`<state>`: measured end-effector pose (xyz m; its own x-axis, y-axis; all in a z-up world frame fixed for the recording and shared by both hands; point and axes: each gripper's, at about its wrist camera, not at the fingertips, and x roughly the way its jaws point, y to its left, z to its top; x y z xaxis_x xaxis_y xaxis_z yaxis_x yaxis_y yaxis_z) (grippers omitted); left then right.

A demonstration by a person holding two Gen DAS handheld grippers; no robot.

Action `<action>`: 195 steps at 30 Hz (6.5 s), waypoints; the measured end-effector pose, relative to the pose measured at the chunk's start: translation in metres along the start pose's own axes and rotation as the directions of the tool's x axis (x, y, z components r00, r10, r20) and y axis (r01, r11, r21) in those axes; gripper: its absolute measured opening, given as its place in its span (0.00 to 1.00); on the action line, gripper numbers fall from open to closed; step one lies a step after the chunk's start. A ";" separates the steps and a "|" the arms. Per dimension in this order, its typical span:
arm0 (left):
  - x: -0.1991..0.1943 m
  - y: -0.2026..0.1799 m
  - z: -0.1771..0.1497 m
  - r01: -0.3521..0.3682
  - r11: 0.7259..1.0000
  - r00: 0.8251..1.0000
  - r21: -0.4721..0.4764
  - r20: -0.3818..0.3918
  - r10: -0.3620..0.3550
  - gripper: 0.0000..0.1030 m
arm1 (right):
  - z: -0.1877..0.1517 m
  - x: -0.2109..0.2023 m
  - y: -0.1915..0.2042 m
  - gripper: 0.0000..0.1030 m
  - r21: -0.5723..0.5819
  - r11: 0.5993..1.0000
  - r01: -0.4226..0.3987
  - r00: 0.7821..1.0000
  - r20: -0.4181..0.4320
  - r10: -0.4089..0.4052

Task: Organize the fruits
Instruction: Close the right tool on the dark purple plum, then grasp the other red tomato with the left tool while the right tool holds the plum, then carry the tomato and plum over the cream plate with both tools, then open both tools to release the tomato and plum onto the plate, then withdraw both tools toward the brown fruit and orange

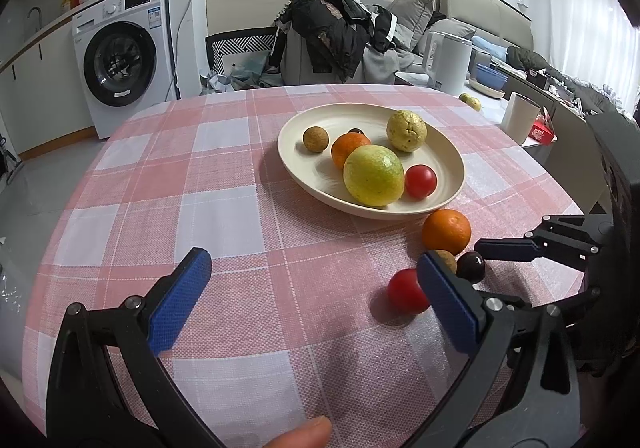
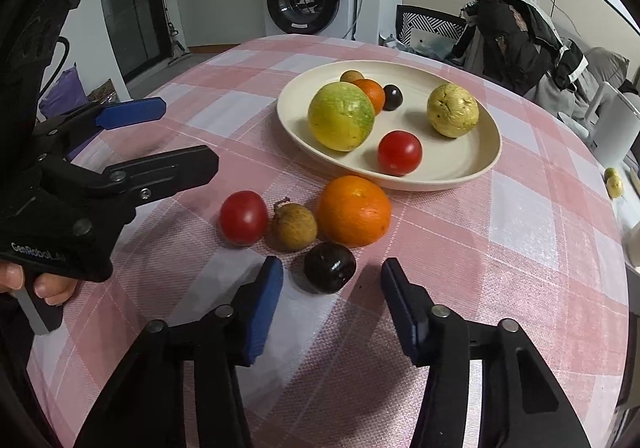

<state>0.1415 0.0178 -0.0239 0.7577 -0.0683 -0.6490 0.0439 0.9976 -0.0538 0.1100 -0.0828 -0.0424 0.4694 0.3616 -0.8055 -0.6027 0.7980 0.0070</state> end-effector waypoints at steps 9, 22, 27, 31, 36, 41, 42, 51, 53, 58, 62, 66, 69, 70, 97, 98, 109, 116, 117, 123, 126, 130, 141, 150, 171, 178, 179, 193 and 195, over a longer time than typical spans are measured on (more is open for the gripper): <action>0.002 0.000 -0.001 0.004 1.000 1.000 0.002 -0.012 -0.004 0.99 | -0.001 -0.002 0.001 0.33 -0.001 1.000 -0.001 1.000 0.009 0.001; -0.005 -0.017 -0.004 0.059 0.996 0.998 0.063 -0.009 -0.058 0.99 | 0.003 -0.021 -0.008 0.25 0.026 1.000 -0.005 0.998 0.067 0.003; 0.000 -0.031 -0.008 0.087 0.990 0.995 0.112 -0.066 -0.080 0.94 | 0.007 -0.032 -0.016 0.25 0.060 0.998 -0.001 0.993 0.116 -0.006; 0.011 -0.039 -0.014 0.131 0.982 0.984 0.133 -0.140 -0.113 0.71 | 0.008 -0.033 -0.018 0.25 0.069 0.998 0.001 0.992 0.123 -0.010; 0.016 -0.044 -0.017 0.162 0.977 0.975 0.142 -0.176 -0.136 0.54 | 0.008 -0.033 -0.017 0.25 0.067 0.998 0.002 0.993 0.122 -0.010; 0.019 -0.049 -0.018 0.166 0.973 0.973 0.160 -0.189 -0.135 0.50 | 0.006 -0.032 -0.016 0.25 0.062 0.998 0.001 0.993 0.118 -0.008; 0.019 -0.049 -0.018 0.168 0.972 0.972 0.162 -0.191 -0.136 0.50 | 0.006 -0.032 -0.016 0.25 0.061 0.998 0.001 0.993 0.118 -0.008; 0.018 -0.049 -0.016 0.225 0.962 0.962 0.156 -0.190 -0.195 0.26 | 0.007 -0.031 -0.016 0.25 0.062 0.998 0.000 0.993 0.119 -0.007; 0.016 -0.050 -0.015 0.227 0.961 0.963 0.159 -0.182 -0.198 0.25 | 0.006 -0.032 -0.017 0.25 0.064 0.998 0.000 0.993 0.121 -0.008; 0.012 -0.046 -0.013 0.216 0.966 0.968 0.142 -0.160 -0.193 0.25 | 0.006 -0.032 -0.018 0.25 0.069 0.998 0.001 0.992 0.122 -0.009; 0.004 -0.038 -0.010 0.206 0.971 0.974 0.119 -0.126 -0.191 0.25 | 0.006 -0.033 -0.019 0.25 0.072 0.997 0.002 0.992 0.126 -0.012; -0.003 -0.029 -0.005 0.194 0.977 0.979 0.086 -0.084 -0.187 0.25 | 0.006 -0.036 -0.021 0.25 0.079 0.997 0.003 0.990 0.137 -0.013; -0.011 -0.024 -0.001 0.183 0.981 0.982 0.071 -0.050 -0.180 0.25 | 0.006 -0.039 -0.023 0.25 0.092 0.996 0.002 0.988 0.152 -0.016; -0.014 -0.022 0.001 0.179 0.982 0.983 0.066 -0.040 -0.177 0.25 | 0.007 -0.040 -0.025 0.25 0.098 0.995 0.001 0.987 0.158 -0.017; -0.021 0.004 0.045 0.078 0.997 0.994 -0.006 0.077 -0.077 0.25 | 0.051 -0.071 -0.064 0.25 0.214 0.976 -0.029 0.944 0.327 -0.044; -0.018 0.004 0.047 0.067 0.998 0.995 -0.005 0.079 -0.067 0.25 | 0.052 -0.070 -0.064 0.25 0.215 0.976 -0.028 0.943 0.330 -0.045; 0.009 0.006 0.062 0.059 0.998 0.996 -0.009 0.073 -0.058 0.25 | 0.063 -0.052 -0.079 0.25 0.267 0.962 -0.057 0.940 0.340 -0.039; 0.034 0.007 0.068 0.061 0.998 0.997 -0.013 0.053 -0.060 0.25 | 0.067 -0.039 -0.086 0.25 0.282 0.958 -0.047 0.943 0.330 -0.051; 0.036 0.006 0.067 0.058 0.998 0.997 -0.009 0.049 -0.057 0.25 | 0.066 -0.036 -0.088 0.25 0.290 0.955 -0.055 0.945 0.325 -0.045; 0.054 0.005 0.062 0.056 0.998 0.998 -0.004 0.029 -0.056 0.25 | 0.061 -0.020 -0.093 0.25 0.307 0.950 -0.059 0.954 0.297 -0.037; 0.061 0.005 0.061 0.055 0.998 0.998 -0.001 0.019 -0.055 0.25 | 0.058 -0.011 -0.095 0.25 0.312 0.949 -0.053 0.961 0.274 -0.036; 0.065 0.005 0.060 0.051 0.999 0.998 0.004 0.020 -0.052 0.25 | 0.057 -0.005 -0.096 0.25 0.316 0.948 -0.039 0.966 0.256 -0.045; 0.077 0.008 0.062 0.053 0.999 0.999 0.004 0.005 -0.053 0.25 | 0.057 0.004 -0.097 0.25 0.314 0.949 -0.032 0.971 0.233 -0.045; 0.080 0.007 0.061 0.056 0.998 0.998 0.001 -0.006 -0.056 0.26 | 0.057 0.010 -0.096 0.25 0.311 0.950 -0.011 0.976 0.211 -0.057; 0.030 0.010 0.052 0.065 0.998 0.997 -0.001 0.042 -0.064 0.99 | 0.046 -0.015 -0.099 0.86 0.322 0.946 0.039 0.971 0.209 -0.112; -0.002 -0.003 0.035 0.094 0.995 0.994 0.018 0.049 -0.095 0.99 | 0.032 -0.023 -0.082 1.00 0.251 0.964 0.086 0.981 0.146 -0.125; -0.006 -0.006 0.030 0.097 0.995 0.994 0.020 0.055 -0.098 0.99 | 0.029 -0.024 -0.079 1.00 0.241 0.965 0.104 0.980 0.139 -0.140; -0.014 -0.018 0.007 0.139 0.990 0.989 -0.005 0.047 -0.139 0.99 | 0.005 -0.033 -0.064 1.00 0.180 0.978 0.104 0.984 0.125 -0.128; -0.014 -0.018 0.006 0.145 0.989 0.988 -0.010 0.055 -0.145 0.99 | 0.004 -0.032 -0.064 1.00 0.177 0.979 0.103 0.985 0.122 -0.126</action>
<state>0.1340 0.0009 -0.0090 0.7778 -0.2111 -0.5920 0.1473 0.9769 -0.1548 0.1360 -0.1429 -0.0144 0.6164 0.3144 -0.7220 -0.4275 0.9036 0.0285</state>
